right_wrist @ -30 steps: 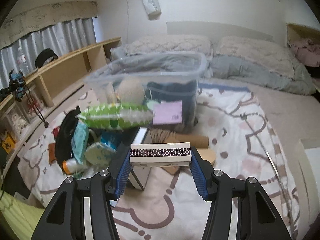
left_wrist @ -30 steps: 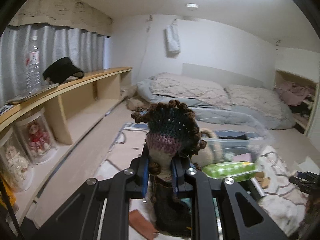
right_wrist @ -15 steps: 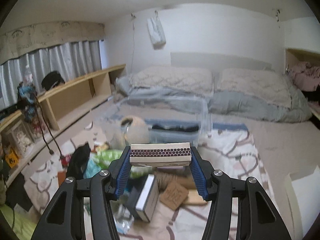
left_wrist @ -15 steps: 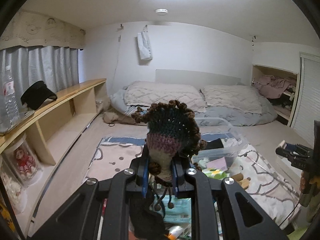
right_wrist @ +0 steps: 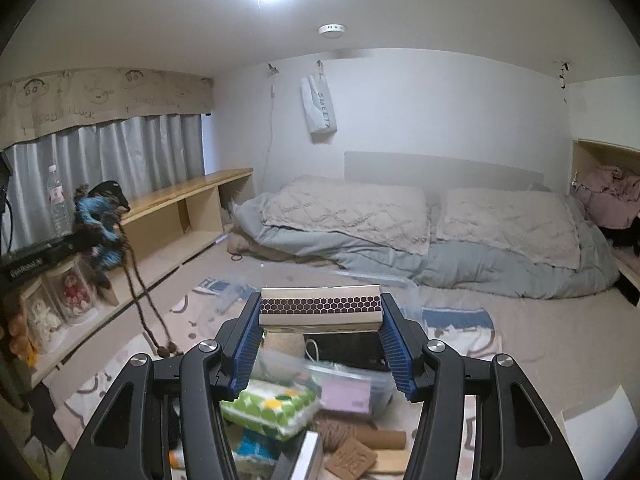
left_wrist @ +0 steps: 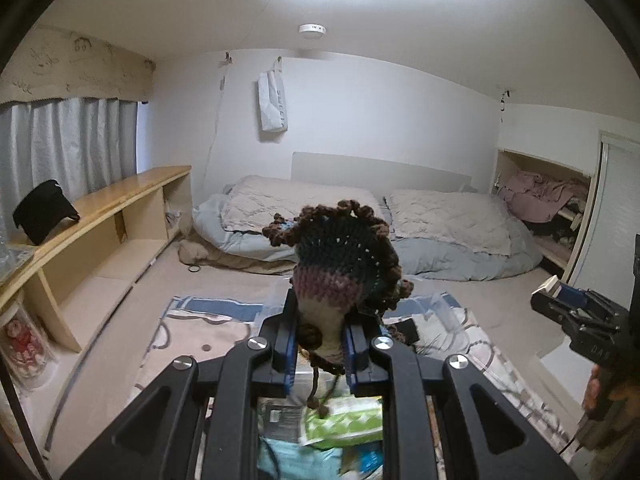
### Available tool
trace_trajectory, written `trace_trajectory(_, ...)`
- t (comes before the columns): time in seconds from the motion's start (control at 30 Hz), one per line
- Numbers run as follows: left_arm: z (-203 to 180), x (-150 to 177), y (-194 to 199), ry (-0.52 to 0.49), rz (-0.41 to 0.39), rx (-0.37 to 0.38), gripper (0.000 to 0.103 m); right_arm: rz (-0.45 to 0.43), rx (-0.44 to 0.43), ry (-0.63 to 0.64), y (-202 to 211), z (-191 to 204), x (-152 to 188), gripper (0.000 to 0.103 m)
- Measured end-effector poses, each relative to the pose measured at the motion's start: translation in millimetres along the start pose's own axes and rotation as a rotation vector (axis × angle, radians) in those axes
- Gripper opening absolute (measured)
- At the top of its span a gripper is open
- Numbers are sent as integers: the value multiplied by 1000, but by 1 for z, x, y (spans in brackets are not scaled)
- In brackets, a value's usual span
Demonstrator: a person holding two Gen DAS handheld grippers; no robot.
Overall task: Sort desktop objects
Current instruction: 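Carry the white matchbox and crocheted pouch over the open clear plastic box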
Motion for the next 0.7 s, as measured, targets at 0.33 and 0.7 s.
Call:
trace_trajectory(0.33, -35, -22, -22, 64, 18, 104, 19, -13, 32, -4, -20, -4, -33, 57)
trace_trajectory(0.7, -42, -17, -55, 145, 49, 223, 19, -3, 29, -115, -43, -27, -12, 57)
Point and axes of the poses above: each gripper's, at about its wrist camera, not at the fingertips, and y roughly against the way its jaws point, z to its left, x to its underside, the point moved 4 cm from there along -y, roughly the way its jaws point, and after that the axes turned 6 degrees about y, right-handed, at the moved point
